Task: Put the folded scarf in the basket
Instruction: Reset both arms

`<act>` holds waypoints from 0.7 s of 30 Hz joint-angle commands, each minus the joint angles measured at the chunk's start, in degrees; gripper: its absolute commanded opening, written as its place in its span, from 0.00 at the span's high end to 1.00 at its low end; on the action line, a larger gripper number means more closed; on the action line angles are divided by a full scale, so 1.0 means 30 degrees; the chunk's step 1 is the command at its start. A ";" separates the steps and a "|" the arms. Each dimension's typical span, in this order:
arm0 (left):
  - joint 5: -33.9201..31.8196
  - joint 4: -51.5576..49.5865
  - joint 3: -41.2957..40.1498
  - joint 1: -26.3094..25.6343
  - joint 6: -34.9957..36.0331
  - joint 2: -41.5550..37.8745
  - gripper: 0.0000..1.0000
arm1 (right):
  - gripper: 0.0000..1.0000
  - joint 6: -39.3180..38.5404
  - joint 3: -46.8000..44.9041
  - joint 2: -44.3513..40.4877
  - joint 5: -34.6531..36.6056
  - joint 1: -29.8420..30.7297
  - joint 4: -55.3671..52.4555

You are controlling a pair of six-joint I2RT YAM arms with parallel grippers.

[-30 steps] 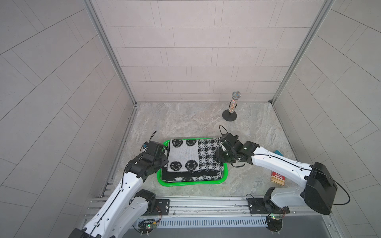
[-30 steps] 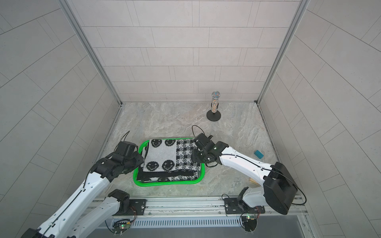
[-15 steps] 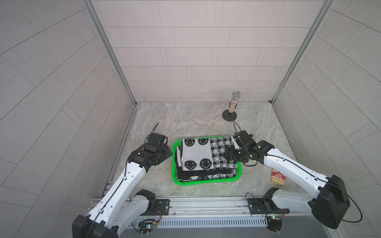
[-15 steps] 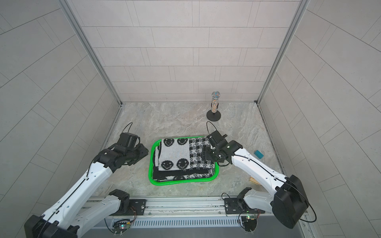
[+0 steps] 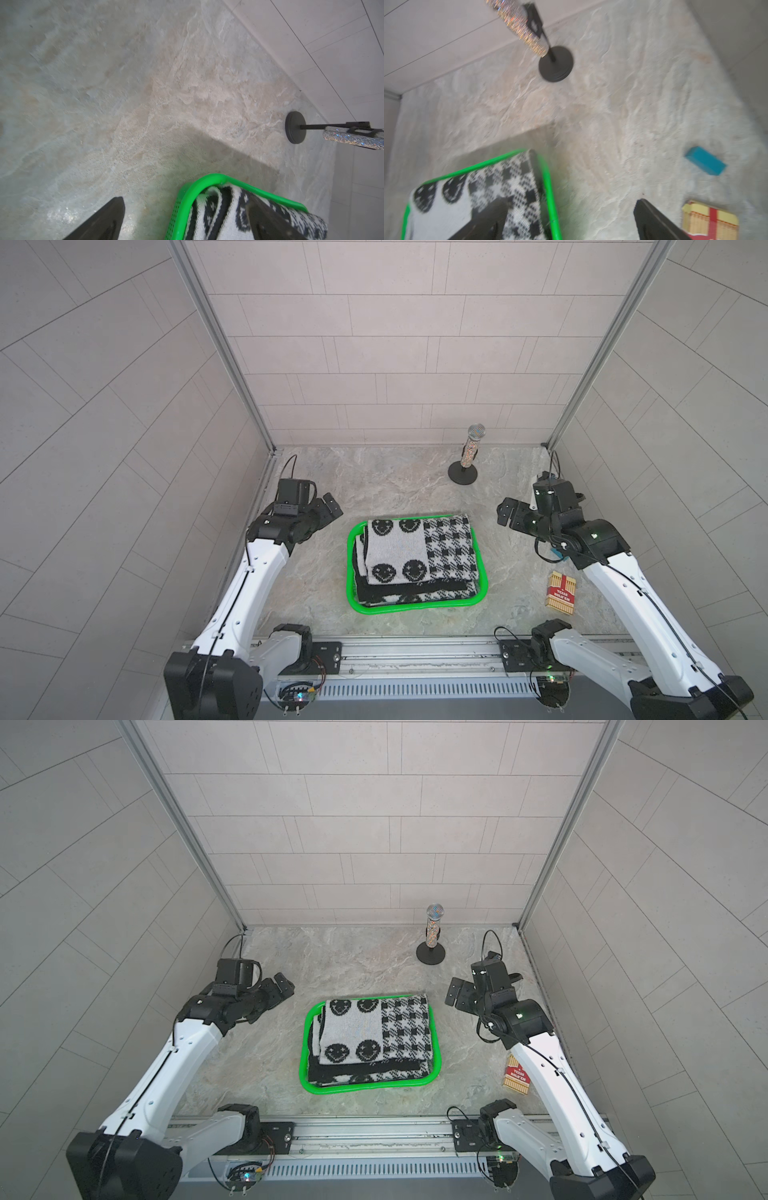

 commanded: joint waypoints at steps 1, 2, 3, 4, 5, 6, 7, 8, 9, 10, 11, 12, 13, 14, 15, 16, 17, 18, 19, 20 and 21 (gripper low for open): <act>-0.6737 0.0875 -0.0183 0.0064 0.0695 0.0605 0.00 | 0.00 -0.1758 -0.1148 -0.0031 0.7121 -0.0253 0.3127; -0.8513 0.2086 -0.1144 0.0060 0.0801 0.0318 0.00 | 0.00 -0.2420 -0.1925 0.0053 0.7983 -0.0412 0.4849; -0.9454 0.3754 -0.2288 0.0074 0.1044 -0.0130 0.00 | 0.00 -0.3103 -0.2665 0.0191 0.8137 -0.0680 0.6567; -0.9936 0.6766 -0.4231 0.0075 0.2279 -0.0808 0.00 | 0.00 -0.3593 -0.3580 0.0353 0.8075 -0.1084 0.8307; -1.0464 0.9410 -0.6118 0.0058 0.3173 -0.1569 0.00 | 0.00 -0.4223 -0.4566 0.0553 0.7797 -0.1495 1.0156; -1.0988 1.0866 -0.7389 0.0078 0.3798 -0.2018 0.00 | 0.00 -0.4616 -0.5254 0.0696 0.7579 -0.1822 1.1413; -1.1059 1.3053 -0.8744 0.0067 0.5054 -0.2326 0.00 | 0.00 -0.4821 -0.5877 0.0901 0.7394 -0.2207 1.2348; -1.0517 1.5773 -1.0093 0.0011 0.6842 -0.2424 0.00 | 0.00 -0.5120 -0.6407 0.1125 0.7032 -0.2580 1.3121; -1.0094 1.7970 -1.1094 -0.0021 0.7981 -0.2289 0.00 | 0.00 -0.5349 -0.6867 0.1287 0.6739 -0.2881 1.3877; -0.9534 2.0669 -1.2251 -0.0058 0.9319 -0.1937 0.00 | 0.00 -0.5733 -0.7532 0.1479 0.6314 -0.3131 1.4900; -0.9213 2.2775 -1.2986 -0.0055 1.0127 -0.1463 0.00 | 0.00 -0.6052 -0.8256 0.1613 0.6024 -0.3280 1.5913; -0.9106 2.3697 -1.3290 -0.0117 1.0590 -0.0969 0.00 | 0.00 -0.6398 -0.8912 0.1696 0.5928 -0.3346 1.6954; -0.9062 2.3985 -1.3271 -0.0094 1.1101 -0.0386 0.00 | 0.00 -0.6782 -0.9874 0.1767 0.5930 -0.3377 1.8216; -0.9089 2.4173 -1.3190 -0.0093 1.1456 0.0244 0.00 | 0.00 -0.7060 -1.0708 0.1871 0.5901 -0.3425 1.9430; -0.8999 2.4538 -1.3180 -0.0065 1.1755 0.0884 0.00 | 0.00 -0.7284 -1.1316 0.2015 0.5878 -0.3460 2.0431; -0.8806 2.5228 -1.3270 -0.0096 1.2094 0.1625 0.00 | 0.00 -0.7497 -1.1843 0.2244 0.5900 -0.3497 2.1302; -0.8749 2.6058 -1.3347 -0.0107 1.2278 0.2357 0.00 | 0.00 -0.7603 -1.2220 0.2488 0.5844 -0.3566 2.1914; -0.8835 2.6736 -1.3396 -0.0083 1.2436 0.2995 0.00 | 0.00 -0.7653 -1.2460 0.2731 0.5832 -0.3619 2.2332; -0.8990 2.7569 -1.3429 -0.0083 1.2551 0.3735 0.00 | 0.00 -0.7763 -1.2693 0.3065 0.5833 -0.3604 2.2942; -0.9088 2.8376 -1.3336 -0.0092 1.2748 0.4355 0.00 | 0.00 -0.7859 -1.2946 0.3459 0.5777 -0.3604 2.3754; -0.9258 2.8469 -1.3164 -0.0095 1.2593 0.4682 0.00 | 0.00 -0.8026 -1.3255 0.3929 0.5613 -0.3637 2.4635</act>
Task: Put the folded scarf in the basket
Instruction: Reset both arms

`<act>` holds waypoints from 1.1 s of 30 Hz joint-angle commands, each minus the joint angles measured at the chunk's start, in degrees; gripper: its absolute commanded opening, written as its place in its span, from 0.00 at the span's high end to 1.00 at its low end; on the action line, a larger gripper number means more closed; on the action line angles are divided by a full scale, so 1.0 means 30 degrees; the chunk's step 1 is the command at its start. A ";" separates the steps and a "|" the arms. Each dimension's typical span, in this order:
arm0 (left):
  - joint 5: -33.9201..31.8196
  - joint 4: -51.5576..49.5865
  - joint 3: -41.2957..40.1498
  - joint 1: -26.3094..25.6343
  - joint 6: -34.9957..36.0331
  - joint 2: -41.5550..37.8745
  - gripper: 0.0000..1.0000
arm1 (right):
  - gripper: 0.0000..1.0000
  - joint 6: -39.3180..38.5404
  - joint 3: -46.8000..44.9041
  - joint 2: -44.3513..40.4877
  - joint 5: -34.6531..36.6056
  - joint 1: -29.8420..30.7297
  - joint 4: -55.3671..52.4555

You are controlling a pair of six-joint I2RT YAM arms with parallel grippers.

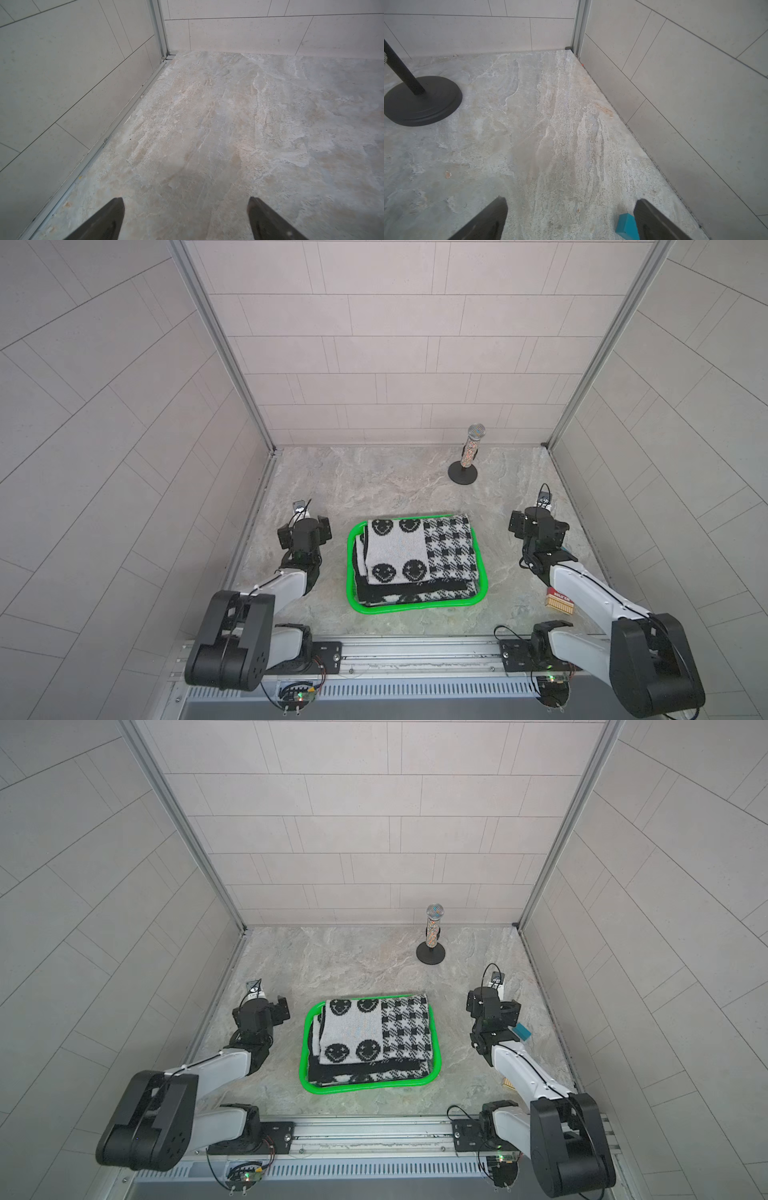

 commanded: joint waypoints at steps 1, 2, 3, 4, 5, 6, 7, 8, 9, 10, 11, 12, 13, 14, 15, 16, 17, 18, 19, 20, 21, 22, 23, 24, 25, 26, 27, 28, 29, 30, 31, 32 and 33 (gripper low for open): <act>-0.0651 0.3055 0.0393 -0.0110 0.0702 0.1033 0.00 | 0.00 -0.1085 -0.0666 0.1078 -0.0194 -0.0089 0.4745; -0.0696 0.2483 0.0645 -0.0090 0.0417 0.1342 0.00 | 0.00 -0.1339 -0.0920 0.1674 -0.0161 -0.0092 0.5679; -0.0456 0.3304 0.0583 -0.0123 0.0595 0.2070 0.00 | 0.00 -0.1486 -0.1189 0.2246 -0.0097 -0.0143 0.6590; -0.0415 0.4456 0.0353 -0.0110 0.0614 0.2808 0.00 | 0.00 -0.1489 -0.1508 0.2812 -0.0027 -0.0184 0.7559; -0.0647 0.5871 0.0039 -0.0120 0.0530 0.3812 0.00 | 0.00 -0.1559 -0.1977 0.3552 -0.0234 -0.0276 0.9105; -0.0936 0.8053 -0.0307 -0.0116 0.0685 0.4780 0.00 | 0.00 -0.1987 -0.2433 0.4230 -0.0401 -0.0321 1.0996; -0.1059 0.9337 -0.0352 -0.0109 0.0851 0.5308 0.00 | 0.00 -0.1991 -0.2727 0.4417 -0.0830 -0.0333 1.2001; -0.1067 0.8630 -0.0352 -0.0109 0.0715 0.4970 0.00 | 0.00 -0.1820 -0.2891 0.4819 -0.1061 -0.0449 1.2757; -0.1162 0.6874 -0.0092 -0.0123 0.0406 0.4250 0.00 | 0.00 -0.1789 -0.2974 0.5380 -0.1164 -0.0451 1.3414; -0.1209 0.5290 0.0250 -0.0116 0.0243 0.3652 0.00 | 0.00 -0.1829 -0.3170 0.5984 -0.1365 -0.0489 1.4169; -0.1271 0.4809 0.0406 -0.0083 0.0115 0.3608 0.00 | 0.00 -0.2056 -0.3529 0.6804 -0.1757 -0.0539 1.5934; -0.1292 0.5887 0.0302 -0.0092 0.0203 0.4151 0.00 | 0.00 -0.2275 -0.3745 0.7201 -0.2216 -0.0547 1.6909; -0.1231 0.6716 0.0241 -0.0092 0.0384 0.4606 0.00 | 0.00 -0.2146 -0.3761 0.7327 -0.2366 -0.0539 1.6682; -0.1220 0.7253 0.0302 -0.0079 0.0573 0.5003 0.00 | 0.00 -0.2045 -0.3910 0.7651 -0.2289 -0.0573 1.6891; -0.1198 0.6840 0.0494 -0.0075 0.0554 0.4982 0.00 | 0.00 -0.2061 -0.4225 0.8246 -0.2259 -0.0576 1.8343; -0.1214 0.5836 0.0809 -0.0077 0.0402 0.4754 0.00 | 0.00 -0.2300 -0.4367 0.8845 -0.2248 -0.0605 1.9648; -0.1360 0.4661 0.1187 -0.0084 0.0197 0.4463 0.00 | 0.00 -0.2331 -0.4426 0.8905 -0.2252 -0.0584 2.0050; -0.1499 0.3655 0.1558 -0.0083 0.0019 0.4320 0.00 | 0.00 -0.2157 -0.4297 0.8430 -0.2198 -0.0587 1.9061; -0.1564 0.3199 0.1759 -0.0108 -0.0031 0.4329 0.00 | 0.00 -0.2048 -0.4066 0.8084 -0.2262 -0.0589 1.8004; -0.1545 0.3217 0.1800 -0.0063 -0.0110 0.4394 0.00 | 0.00 -0.2067 -0.3651 0.8030 -0.2350 -0.0610 1.7119; -0.1464 0.3573 0.1761 0.0008 -0.0111 0.4550 0.00 | 0.00 -0.2157 -0.3227 0.8248 -0.2605 -0.0655 1.6723; -0.1433 0.4079 0.1652 0.0016 -0.0049 0.4719 0.00 | 0.00 -0.2273 -0.2924 0.8317 -0.2760 -0.0678 1.6303; -0.1339 0.4660 0.1526 -0.0003 0.0098 0.4915 0.00 | 0.00 -0.2241 -0.2469 0.8090 -0.2863 -0.0698 1.5167; -0.1313 0.4959 0.1466 -0.0011 0.0199 0.5032 0.00 | 0.00 -0.2146 -0.1975 0.7958 -0.2748 -0.0679 1.3923; -0.1264 0.4790 0.1508 0.0027 0.0165 0.4997 0.00 | 0.00 -0.2135 -0.1726 0.8027 -0.2627 -0.0679 1.3525; -0.1225 0.4556 0.1548 0.0041 0.0135 0.4931 0.00 | 0.00 -0.2192 -0.1823 0.8151 -0.2648 -0.0687 1.3982; -0.1113 0.4331 0.1650 0.0066 0.0114 0.4905 0.00 | 0.00 -0.2198 -0.1835 0.8142 -0.2633 -0.0690 1.3964; -0.1074 0.4361 0.1669 0.0104 0.0086 0.4936 0.00 | 0.00 -0.2147 -0.1799 0.8063 -0.2633 -0.0689 1.3731; -0.1022 0.4387 0.1666 0.0145 0.0081 0.4983 0.00 | 0.00 -0.2157 -0.1824 0.8070 -0.2633 -0.0684 1.3801; -0.0930 0.4390 0.1669 0.0200 0.0041 0.4998 0.00 | 0.00 -0.2243 -0.1841 0.8127 -0.2607 -0.0687 1.3973; -0.0914 0.4399 0.1643 0.0215 0.0050 0.4938 0.00 | 0.00 -0.2226 -0.1827 0.8089 -0.2604 -0.0647 1.3913; -0.0909 0.4373 0.1611 0.0193 0.0000 0.4905 0.00 | 0.00 -0.2195 -0.1819 0.8046 -0.2604 -0.0680 1.3844; -0.0898 0.4360 0.1585 0.0216 0.0009 0.4866 0.00 | 0.00 -0.2222 -0.1835 0.8054 -0.2602 -0.0672 1.3887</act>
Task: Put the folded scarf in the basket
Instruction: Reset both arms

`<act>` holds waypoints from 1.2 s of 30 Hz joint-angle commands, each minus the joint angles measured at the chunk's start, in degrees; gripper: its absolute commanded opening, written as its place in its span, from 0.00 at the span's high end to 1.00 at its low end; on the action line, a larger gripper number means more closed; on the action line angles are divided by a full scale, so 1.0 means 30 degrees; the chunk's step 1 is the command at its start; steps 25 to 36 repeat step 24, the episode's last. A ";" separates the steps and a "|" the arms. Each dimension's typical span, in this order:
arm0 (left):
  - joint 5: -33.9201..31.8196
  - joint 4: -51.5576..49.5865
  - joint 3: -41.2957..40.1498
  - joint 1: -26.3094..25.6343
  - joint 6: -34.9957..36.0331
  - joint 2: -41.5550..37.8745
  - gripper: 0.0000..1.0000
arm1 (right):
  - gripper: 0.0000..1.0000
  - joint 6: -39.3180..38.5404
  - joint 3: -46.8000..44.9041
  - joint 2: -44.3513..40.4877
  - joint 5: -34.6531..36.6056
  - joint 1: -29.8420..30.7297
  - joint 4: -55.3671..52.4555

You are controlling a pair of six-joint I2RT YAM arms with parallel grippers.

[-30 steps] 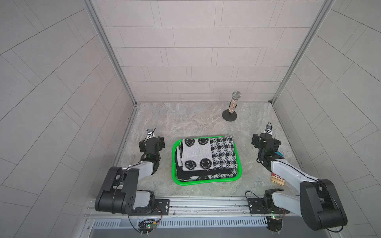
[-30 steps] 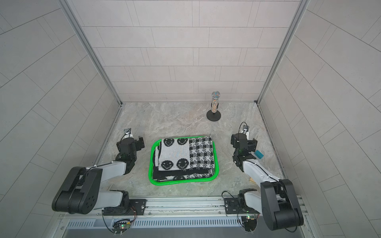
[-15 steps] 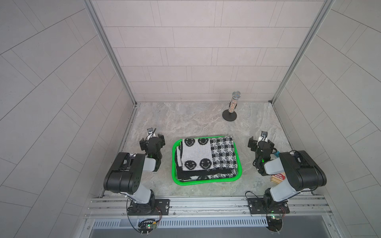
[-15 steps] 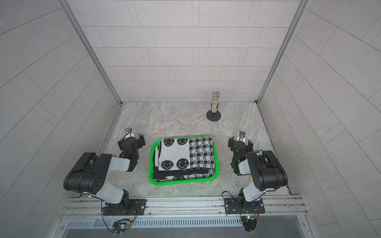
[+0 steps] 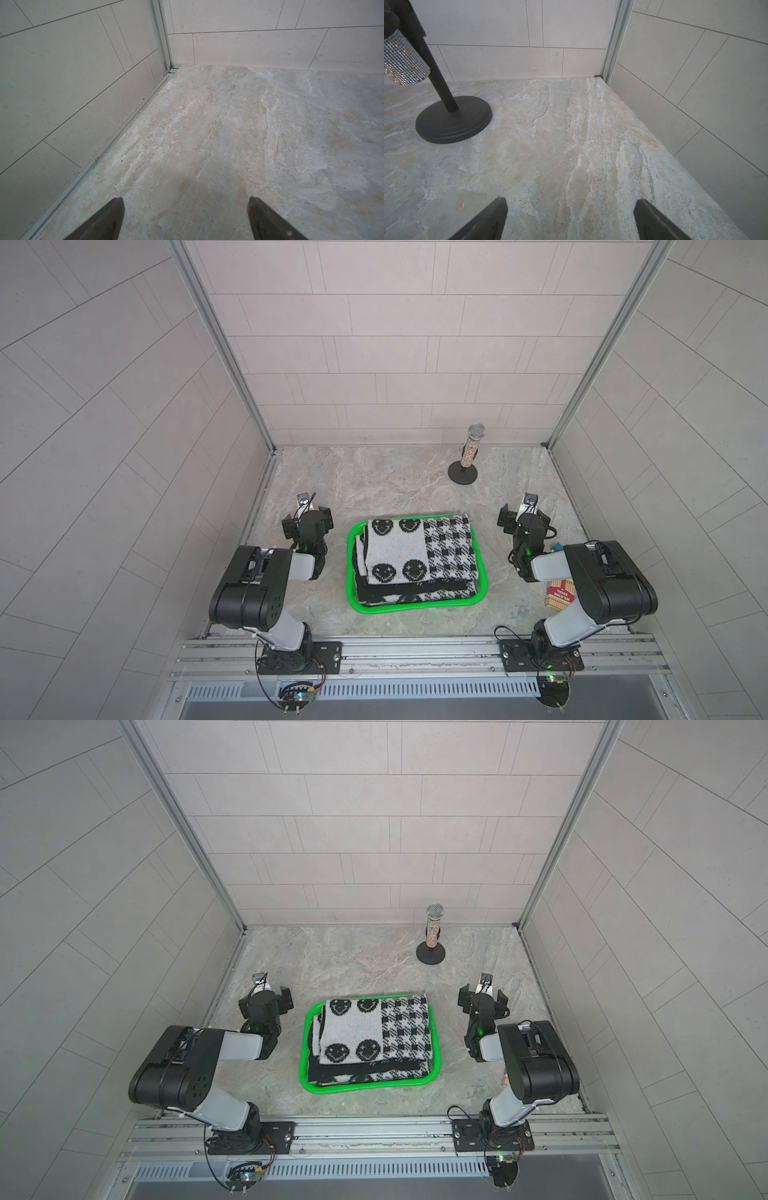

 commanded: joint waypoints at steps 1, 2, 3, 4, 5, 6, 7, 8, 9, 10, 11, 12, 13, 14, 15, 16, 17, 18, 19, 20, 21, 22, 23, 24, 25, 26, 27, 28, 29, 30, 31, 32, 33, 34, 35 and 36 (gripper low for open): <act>0.0086 0.0075 0.0052 0.0156 -0.0135 0.0015 0.00 | 0.00 -0.0196 -0.0056 -0.0223 0.0056 -0.0056 -0.0505; 0.0104 0.0215 -0.0049 0.0151 -0.0138 -0.0075 0.00 | 0.00 -0.0196 -0.0070 -0.0225 0.0058 -0.0043 -0.0539; -0.0041 0.0231 -0.0137 0.0147 -0.0243 -0.0108 0.00 | 0.00 -0.0196 -0.0057 -0.0225 0.0056 -0.0067 -0.0530; -0.0158 0.0285 -0.0161 0.0151 -0.0286 -0.0137 0.00 | 0.00 -0.0196 -0.0056 -0.0225 0.0057 -0.0051 -0.0505; -0.0163 0.0319 -0.0147 0.0151 -0.0281 -0.0110 0.00 | 0.00 -0.0196 -0.0065 -0.0225 0.0056 -0.0042 -0.0540; -0.0163 0.0370 -0.0165 0.0160 -0.0261 -0.0131 0.00 | 0.00 -0.0196 -0.0051 -0.0225 0.0056 -0.0062 -0.0538; -0.0163 0.0359 -0.0176 0.0157 -0.0252 -0.0110 0.00 | 0.00 -0.0185 -0.0049 -0.0225 0.0058 -0.0053 -0.0532; -0.0163 0.0350 -0.0169 0.0153 -0.0283 -0.0109 0.00 | 0.00 -0.0196 -0.0054 -0.0226 0.0056 -0.0044 -0.0535; -0.0163 0.0362 -0.0161 0.0151 -0.0273 -0.0116 0.00 | 0.00 -0.0196 -0.0072 -0.0225 0.0056 -0.0065 -0.0541; -0.0163 0.0376 -0.0169 0.0137 -0.0275 -0.0110 0.00 | 0.00 -0.0193 -0.0057 -0.0225 0.0058 -0.0053 -0.0517; -0.0163 0.0366 -0.0176 0.0143 -0.0280 -0.0109 0.00 | 0.00 -0.0196 -0.0051 -0.0225 0.0056 -0.0072 -0.0523; -0.0163 0.0370 -0.0175 0.0163 -0.0269 -0.0095 0.00 | 0.00 -0.0196 -0.0035 -0.0225 0.0056 -0.0056 -0.0524; -0.0162 0.0369 -0.0176 0.0155 -0.0280 -0.0098 0.00 | 0.00 -0.0196 -0.0063 -0.0225 0.0070 -0.0068 -0.0531; -0.0163 0.0353 -0.0175 0.0144 -0.0274 -0.0098 0.00 | 0.00 -0.0196 -0.0073 -0.0225 0.0056 -0.0052 -0.0524; -0.0149 0.0370 -0.0176 0.0136 -0.0279 -0.0107 0.00 | 0.00 -0.0182 -0.0061 -0.0225 0.0056 -0.0051 -0.0540; -0.0167 0.0368 -0.0176 0.0155 -0.0281 -0.0113 0.00 | 0.00 -0.0193 -0.0039 -0.0197 0.0056 -0.0075 -0.0545; -0.0163 0.0378 -0.0174 0.0139 -0.0265 -0.0103 0.00 | 0.00 -0.0159 0.0030 -0.0170 0.0056 -0.0047 -0.0577; -0.0163 0.0361 -0.0176 0.0140 -0.0261 -0.0117 0.00 | 0.00 -0.0140 0.0039 -0.0167 0.0059 -0.0051 -0.0621; -0.0156 0.0367 -0.0176 0.0138 -0.0281 -0.0109 0.00 | 0.00 -0.0140 0.0064 -0.0168 0.0052 -0.0058 -0.0677; -0.0163 0.0357 -0.0175 0.0144 -0.0278 -0.0109 0.00 | 0.00 -0.0133 0.0062 -0.0180 0.0056 -0.0072 -0.0687; -0.0163 0.0359 -0.0176 0.0144 -0.0263 -0.0110 0.00 | 0.00 -0.0138 0.0057 -0.0174 0.0056 -0.0052 -0.0668; -0.0163 0.0376 -0.0173 0.0152 -0.0267 -0.0109 0.00 | 0.00 -0.0139 0.0049 -0.0196 0.0059 -0.0055 -0.0663; -0.0156 0.0376 -0.0176 0.0147 -0.0259 -0.0109 0.00 | 0.00 -0.0141 -0.0012 -0.0223 0.0034 -0.0053 -0.0569; -0.0162 0.0352 -0.0176 0.0161 -0.0281 -0.0124 0.00 | 0.00 -0.0132 -0.0049 -0.0225 0.0027 -0.0067 -0.0546; -0.0162 0.0352 -0.0176 0.0161 -0.0281 -0.0124 0.00 | 0.00 -0.0132 -0.0049 -0.0225 0.0027 -0.0067 -0.0546; -0.0162 0.0352 -0.0176 0.0161 -0.0281 -0.0124 0.00 | 0.00 -0.0132 -0.0049 -0.0225 0.0027 -0.0067 -0.0546; -0.0162 0.0352 -0.0176 0.0161 -0.0281 -0.0124 0.00 | 0.00 -0.0132 -0.0049 -0.0225 0.0027 -0.0067 -0.0546; -0.0162 0.0352 -0.0176 0.0161 -0.0281 -0.0124 0.00 | 0.00 -0.0132 -0.0049 -0.0225 0.0027 -0.0067 -0.0546; -0.0162 0.0352 -0.0176 0.0161 -0.0281 -0.0124 0.00 | 0.00 -0.0132 -0.0049 -0.0225 0.0027 -0.0067 -0.0546; -0.0162 0.0352 -0.0176 0.0161 -0.0281 -0.0124 0.00 | 0.00 -0.0132 -0.0049 -0.0225 0.0027 -0.0067 -0.0546; -0.0162 0.0352 -0.0176 0.0161 -0.0281 -0.0124 0.00 | 0.00 -0.0132 -0.0049 -0.0225 0.0027 -0.0067 -0.0546; -0.0162 0.0352 -0.0176 0.0161 -0.0281 -0.0124 0.00 | 0.00 -0.0132 -0.0049 -0.0225 0.0027 -0.0067 -0.0546; -0.0162 0.0352 -0.0176 0.0161 -0.0281 -0.0124 0.00 | 0.00 -0.0132 -0.0049 -0.0225 0.0027 -0.0067 -0.0546; -0.0162 0.0352 -0.0176 0.0161 -0.0281 -0.0124 0.00 | 0.00 -0.0132 -0.0049 -0.0225 0.0027 -0.0067 -0.0546; -0.0162 0.0352 -0.0176 0.0161 -0.0281 -0.0124 0.00 | 0.00 -0.0132 -0.0049 -0.0225 0.0027 -0.0067 -0.0546; -0.0162 0.0352 -0.0176 0.0161 -0.0281 -0.0124 0.00 | 0.00 -0.0132 -0.0049 -0.0225 0.0027 -0.0067 -0.0546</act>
